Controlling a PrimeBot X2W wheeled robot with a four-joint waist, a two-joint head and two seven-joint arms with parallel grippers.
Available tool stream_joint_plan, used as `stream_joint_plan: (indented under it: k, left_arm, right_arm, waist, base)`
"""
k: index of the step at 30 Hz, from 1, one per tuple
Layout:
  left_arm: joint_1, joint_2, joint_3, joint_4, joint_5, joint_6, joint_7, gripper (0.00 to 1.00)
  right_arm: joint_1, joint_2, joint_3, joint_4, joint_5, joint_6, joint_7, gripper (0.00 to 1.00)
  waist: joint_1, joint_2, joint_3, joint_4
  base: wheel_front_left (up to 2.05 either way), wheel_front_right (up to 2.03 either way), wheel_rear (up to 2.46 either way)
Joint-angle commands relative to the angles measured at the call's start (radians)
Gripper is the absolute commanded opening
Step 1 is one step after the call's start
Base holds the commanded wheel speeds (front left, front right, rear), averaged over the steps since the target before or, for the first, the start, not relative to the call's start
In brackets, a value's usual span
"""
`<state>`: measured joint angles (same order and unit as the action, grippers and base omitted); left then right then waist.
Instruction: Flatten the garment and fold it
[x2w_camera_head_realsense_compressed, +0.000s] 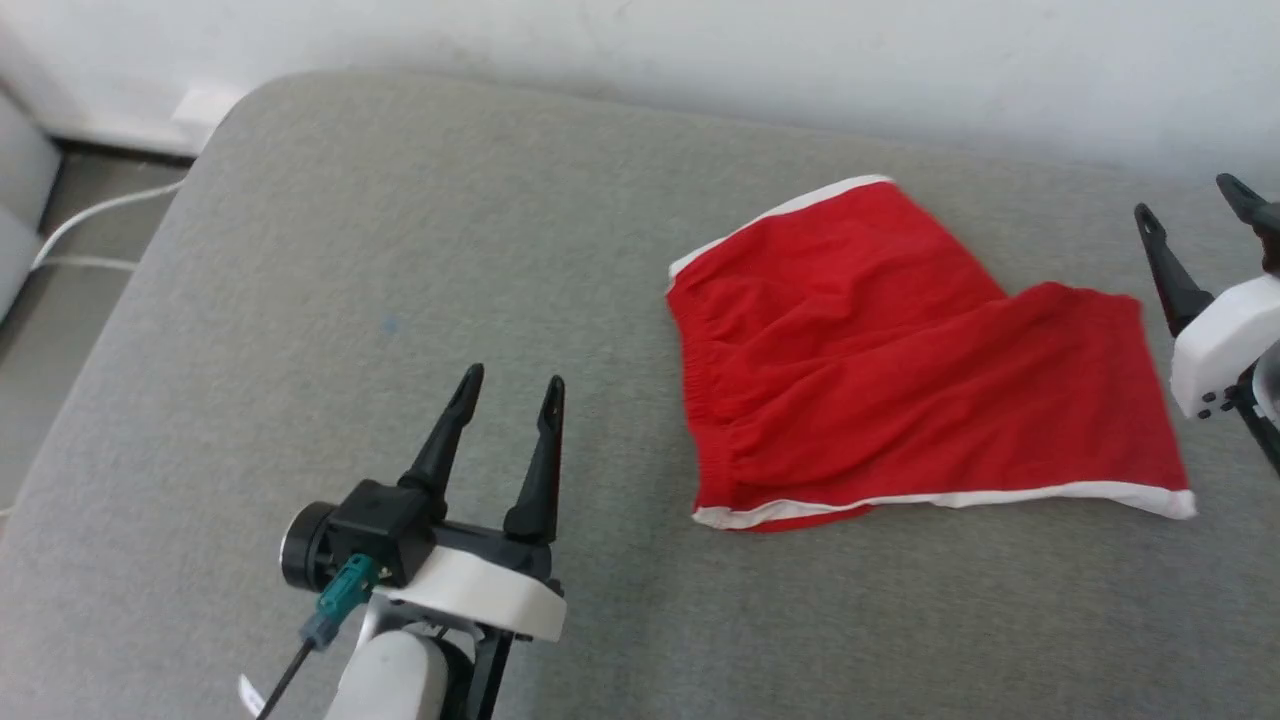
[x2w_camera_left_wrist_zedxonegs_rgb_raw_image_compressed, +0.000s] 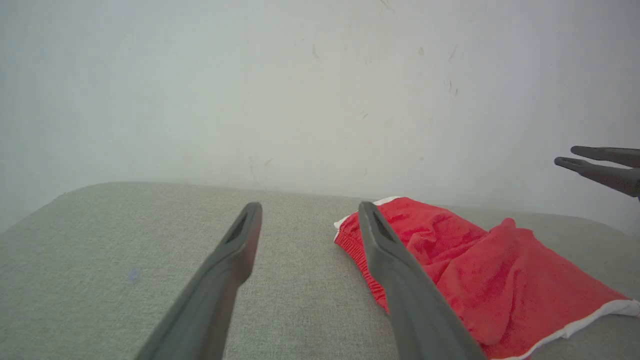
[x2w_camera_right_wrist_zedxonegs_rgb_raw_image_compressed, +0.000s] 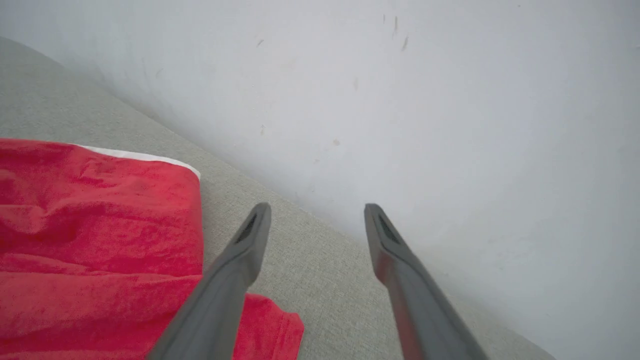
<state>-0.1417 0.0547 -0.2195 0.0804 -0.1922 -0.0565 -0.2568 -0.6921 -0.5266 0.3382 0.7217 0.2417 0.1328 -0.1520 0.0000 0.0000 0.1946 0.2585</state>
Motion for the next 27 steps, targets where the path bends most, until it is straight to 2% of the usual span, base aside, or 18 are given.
stream_joint_plan:
  k: [1, 3, 7, 13, 16, 22, 27]
  left_arm:
    - [0.019, -0.004, 0.011, -0.003, -0.009, -0.009, -0.005, 1.00]
    - [0.031, -0.004, 0.023, -0.003, -0.014, -0.012, -0.005, 1.00]
    - [0.055, -0.004, 0.039, 0.007, -0.018, -0.019, -0.005, 1.00]
    - [0.081, -0.002, 0.037, 0.047, -0.018, -0.039, -0.005, 1.00]
    - [0.083, 0.015, 0.007, 0.091, -0.019, -0.052, 0.006, 1.00]
    - [0.068, 0.065, -0.072, 0.137, -0.070, -0.069, 0.152, 1.00]
    - [0.050, 0.102, -0.109, 0.132, -0.107, -0.072, 0.274, 1.00]
  right_arm:
    - [0.027, 0.010, -0.012, -0.021, 0.015, -0.002, -0.032, 1.00]
    - [0.066, 0.019, -0.044, -0.067, 0.022, -0.002, -0.074, 1.00]
    - [0.198, 0.071, -0.171, -0.185, 0.030, -0.002, -0.105, 1.00]
    - [0.449, 0.208, -0.351, -0.441, -0.006, -0.002, -0.109, 1.00]
    - [0.552, 0.278, -0.402, -0.538, -0.041, -0.002, -0.110, 1.00]
    - [0.668, 0.381, -0.454, -0.650, -0.083, -0.002, -0.107, 1.00]
    - [0.702, 0.415, -0.457, -0.684, -0.097, -0.002, -0.093, 1.00]
  waist:
    - [0.0000, 0.0000, -0.067, -0.079]
    - [0.0000, 0.0000, -0.081, -0.102]
    - [0.0000, 0.0000, -0.098, -0.142]
    - [0.0000, 0.0000, -0.102, -0.192]
    - [0.0000, 0.0000, -0.099, -0.208]
    - [0.0000, 0.0000, -0.082, -0.236]
    - [0.0000, 0.0000, -0.066, -0.255]
  base:
    - [0.00, 0.00, 0.00]
    - [0.00, 0.00, 0.00]
    - [0.00, 0.00, 0.00]
    - [0.00, 0.00, 0.00]
    - [0.00, 0.00, 0.00]
    - [0.00, 0.00, 0.00]
    - [0.00, 0.00, 0.00]
